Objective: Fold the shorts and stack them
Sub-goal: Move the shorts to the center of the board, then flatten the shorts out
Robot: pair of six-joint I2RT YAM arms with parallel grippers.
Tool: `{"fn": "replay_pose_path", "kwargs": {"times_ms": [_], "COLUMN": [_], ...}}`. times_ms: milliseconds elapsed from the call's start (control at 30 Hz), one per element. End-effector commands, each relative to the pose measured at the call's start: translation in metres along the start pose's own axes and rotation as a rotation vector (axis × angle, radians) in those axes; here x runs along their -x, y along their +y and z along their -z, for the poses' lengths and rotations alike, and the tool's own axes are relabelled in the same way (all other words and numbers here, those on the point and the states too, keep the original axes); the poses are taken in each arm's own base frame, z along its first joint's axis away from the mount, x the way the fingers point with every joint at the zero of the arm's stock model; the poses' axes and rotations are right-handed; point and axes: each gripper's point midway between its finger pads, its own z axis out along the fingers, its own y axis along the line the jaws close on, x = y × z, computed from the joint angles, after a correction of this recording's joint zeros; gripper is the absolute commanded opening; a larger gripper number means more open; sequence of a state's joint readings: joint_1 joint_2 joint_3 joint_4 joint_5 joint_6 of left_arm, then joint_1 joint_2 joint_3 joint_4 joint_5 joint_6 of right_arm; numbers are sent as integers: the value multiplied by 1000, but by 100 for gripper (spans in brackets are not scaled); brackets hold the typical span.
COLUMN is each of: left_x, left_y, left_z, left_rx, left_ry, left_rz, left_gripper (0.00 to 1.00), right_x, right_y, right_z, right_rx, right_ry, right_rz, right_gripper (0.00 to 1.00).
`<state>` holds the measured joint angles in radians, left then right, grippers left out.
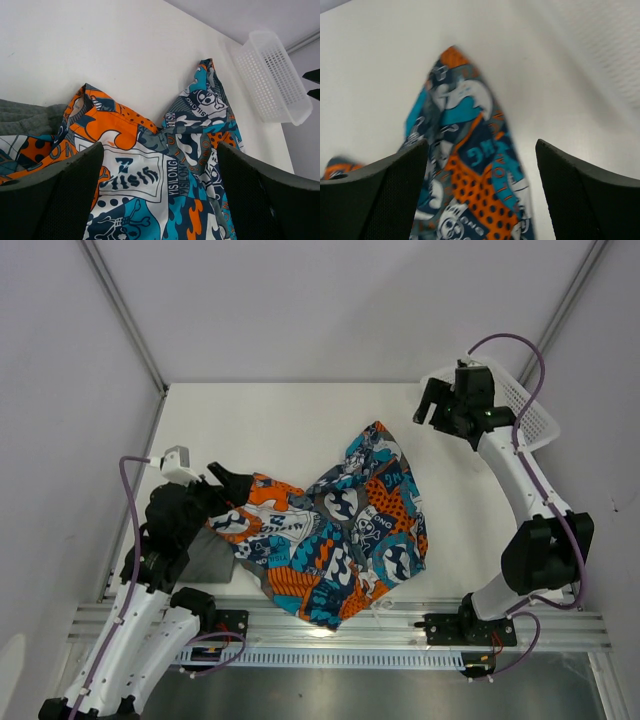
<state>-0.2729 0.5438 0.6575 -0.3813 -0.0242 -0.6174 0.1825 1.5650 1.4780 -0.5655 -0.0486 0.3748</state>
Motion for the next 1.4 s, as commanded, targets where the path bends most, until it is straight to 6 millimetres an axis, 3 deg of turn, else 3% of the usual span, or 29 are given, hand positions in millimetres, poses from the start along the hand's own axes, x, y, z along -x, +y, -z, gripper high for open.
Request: {"fn": "replay_pose_path", "kwargs": {"times_ms": [0, 100, 133, 267, 300, 333, 367, 400, 467, 533, 667, 700, 767, 800, 833, 900, 967, 1000, 1100, 1200, 1233, 1333, 1367], "left_x": [13, 11, 9, 3, 1, 2, 1, 1, 2, 2, -2, -2, -3, -3, -3, -3, -3, -4, -3, -4, -4, -2, -3], "left_y": [-7, -8, -7, -5, -4, -4, -4, -4, -4, -4, -2, -1, -1, -1, 0, -1, -1, -1, 0, 0, 0, -2, -1], "left_z": [5, 5, 3, 0, -2, -3, -4, -5, -5, -6, -8, -9, -9, -10, -10, -10, -11, -11, -11, -11, -10, -9, -9], "left_rx": [-19, -23, -23, -20, -16, -14, -13, -11, -12, -11, -3, 0, -2, -1, -1, -3, -1, 0, 0, 3, 1, -6, -3], "left_ry": [-36, -26, -17, 3, 12, 12, 16, 16, 15, 18, 31, 32, 32, 31, 31, 31, 31, 35, 32, 36, 37, 26, 27], "left_rz": [-20, -26, -27, -30, -32, -33, -35, -37, -40, -45, -48, -48, -45, -43, -42, -43, -42, -42, -43, -43, -44, -43, -43], "left_gripper": [95, 95, 95, 95, 95, 95, 95, 95, 95, 95, 95, 95, 95, 95, 95, 95, 95, 95, 95, 95, 95, 95, 95], "right_x": [29, 37, 48, 50, 65, 53, 53, 65, 58, 65, 60, 49, 43, 39, 37, 41, 39, 45, 41, 45, 36, 43, 54], "right_y": [-67, -92, -96, -111, -110, -122, -125, -127, -139, -145, -157, -162, -165, -166, -166, -165, -163, -155, -144, -151, -160, -168, -164], "right_z": [-13, -32, -35, -67, -68, -86, -93, -95, -113, -118, -136, -147, -153, -154, -153, -146, -142, -138, -143, -145, -154, -158, -162], "right_rx": [-315, -399, -425, -474, -493, -530, -549, -575, -617, -641, -651, -642, -625, -625, -620, -602, -580, -548, -495, -546, -566, -549, -521], "right_ry": [-99, -89, -111, -72, -99, -39, -26, -47, -19, -35, -1, 33, 71, 82, 86, 68, 62, 32, 39, 58, 93, 111, 70], "right_rz": [70, 160, 182, 275, 275, 299, 306, 306, 312, 308, 299, 292, 266, 257, 240, 180, 125, 77, 38, 108, 125, 198, 217], "right_gripper": [89, 87, 88, 88, 86, 85, 85, 84, 83, 79, 71, 68, 59, 38, 28, 9, 0, 0, 0, 0, 0, 0, 0]}}
